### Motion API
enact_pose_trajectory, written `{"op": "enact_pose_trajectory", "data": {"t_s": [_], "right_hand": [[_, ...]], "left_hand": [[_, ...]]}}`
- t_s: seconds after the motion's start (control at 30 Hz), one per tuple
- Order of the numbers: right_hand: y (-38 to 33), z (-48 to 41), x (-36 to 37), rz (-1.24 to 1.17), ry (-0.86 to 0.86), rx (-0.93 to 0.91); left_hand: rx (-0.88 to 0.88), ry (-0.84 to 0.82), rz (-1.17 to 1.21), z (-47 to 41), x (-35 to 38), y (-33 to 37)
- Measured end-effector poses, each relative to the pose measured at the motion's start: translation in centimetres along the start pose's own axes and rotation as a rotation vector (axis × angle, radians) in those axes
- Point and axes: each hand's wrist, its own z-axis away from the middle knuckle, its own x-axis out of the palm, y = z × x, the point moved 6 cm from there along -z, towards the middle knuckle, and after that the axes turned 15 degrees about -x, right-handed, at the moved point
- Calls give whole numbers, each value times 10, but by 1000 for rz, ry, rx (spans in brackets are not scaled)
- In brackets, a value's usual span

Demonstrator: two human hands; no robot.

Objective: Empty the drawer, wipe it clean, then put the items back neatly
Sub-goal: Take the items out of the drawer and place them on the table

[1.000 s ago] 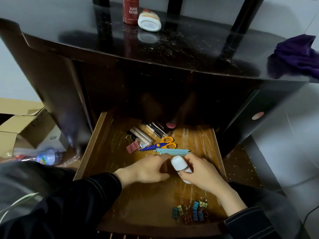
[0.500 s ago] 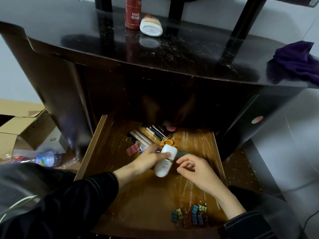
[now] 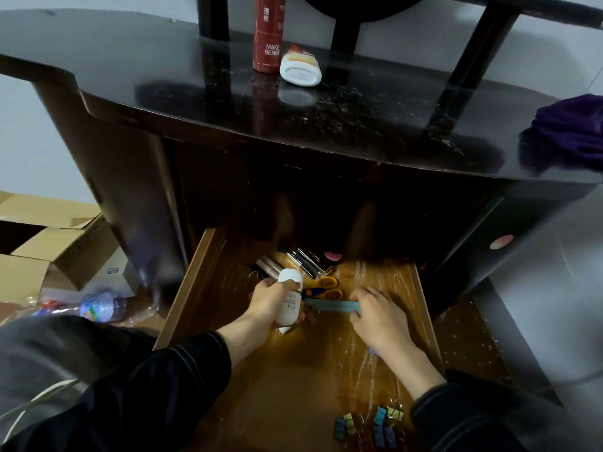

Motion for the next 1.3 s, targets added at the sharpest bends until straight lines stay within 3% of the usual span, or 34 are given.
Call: {"op": "enact_pose_trajectory", "data": {"t_s": [0.2, 0.67, 0.97, 1.1, 1.3], "right_hand": [[-3, -19, 28, 77, -178, -50], [-7, -11, 31, 21, -174, -83], [8, 5, 8, -550, -61, 134], [-7, 23, -23, -614, 37, 111], [-39, 65, -128, -536, 102, -88]], "left_hand": [[-8, 40, -25, -7, -6, 1], [29, 46, -59, -5, -5, 6], [74, 44, -125, 5, -5, 12], [227, 80, -312, 29, -2, 22], [573, -11, -524, 110, -1, 41]]}}
